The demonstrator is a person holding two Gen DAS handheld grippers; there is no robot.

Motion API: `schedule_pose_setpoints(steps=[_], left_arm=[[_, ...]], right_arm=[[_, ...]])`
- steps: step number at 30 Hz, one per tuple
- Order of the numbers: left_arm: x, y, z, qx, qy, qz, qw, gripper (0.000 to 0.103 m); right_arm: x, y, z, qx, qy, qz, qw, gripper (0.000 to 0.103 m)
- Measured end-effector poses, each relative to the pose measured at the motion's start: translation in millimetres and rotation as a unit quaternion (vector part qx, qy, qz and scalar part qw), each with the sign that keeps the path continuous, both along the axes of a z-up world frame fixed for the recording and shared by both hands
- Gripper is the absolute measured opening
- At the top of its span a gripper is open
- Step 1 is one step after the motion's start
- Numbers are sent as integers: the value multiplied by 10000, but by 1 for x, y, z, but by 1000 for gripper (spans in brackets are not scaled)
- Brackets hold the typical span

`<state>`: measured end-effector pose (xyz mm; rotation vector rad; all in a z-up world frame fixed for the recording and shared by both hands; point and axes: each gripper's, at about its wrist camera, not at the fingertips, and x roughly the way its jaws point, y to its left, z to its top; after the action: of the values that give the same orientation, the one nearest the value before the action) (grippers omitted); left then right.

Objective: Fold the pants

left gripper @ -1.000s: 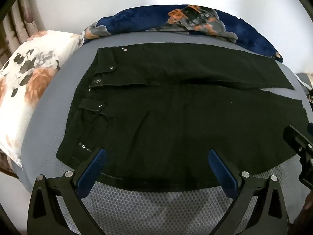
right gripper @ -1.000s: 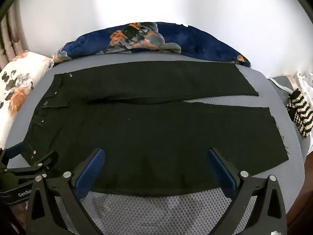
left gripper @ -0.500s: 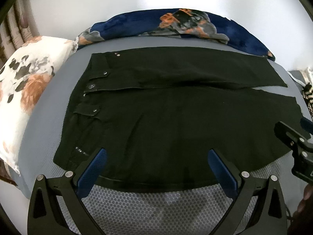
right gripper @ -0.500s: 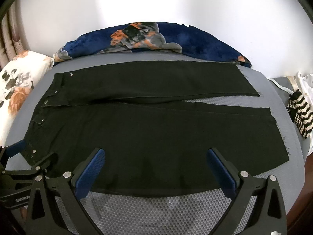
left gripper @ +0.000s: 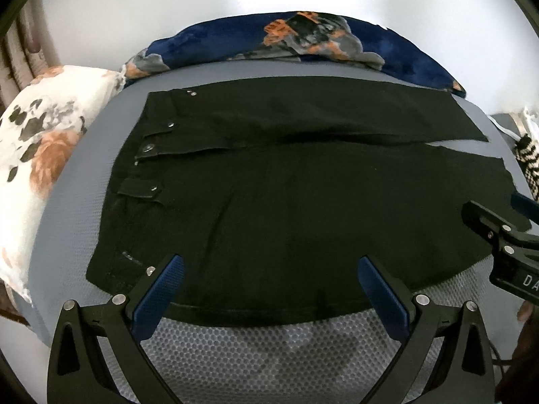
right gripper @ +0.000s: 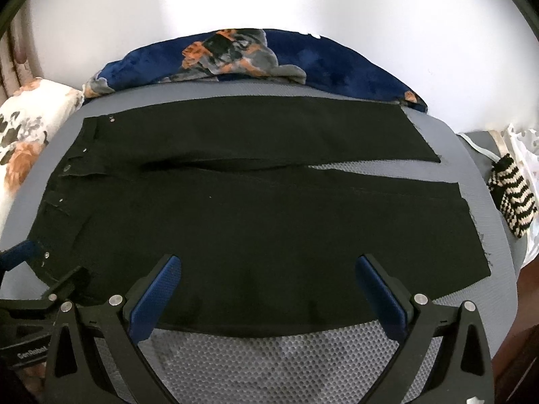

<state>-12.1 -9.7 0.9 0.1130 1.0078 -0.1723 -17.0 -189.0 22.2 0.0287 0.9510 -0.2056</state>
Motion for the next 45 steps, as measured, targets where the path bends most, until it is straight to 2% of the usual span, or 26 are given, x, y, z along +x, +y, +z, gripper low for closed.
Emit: schedule_pose_setpoints(steps=[13, 45], left_arm=[[4, 8, -3, 98, 46, 199, 9997, 102], [10, 22, 10, 308, -404, 516, 9974, 102]], right_arm=[[-1, -5, -1, 134, -16, 28, 9999, 103], [1, 0, 4, 141, -153, 79, 9998, 103]])
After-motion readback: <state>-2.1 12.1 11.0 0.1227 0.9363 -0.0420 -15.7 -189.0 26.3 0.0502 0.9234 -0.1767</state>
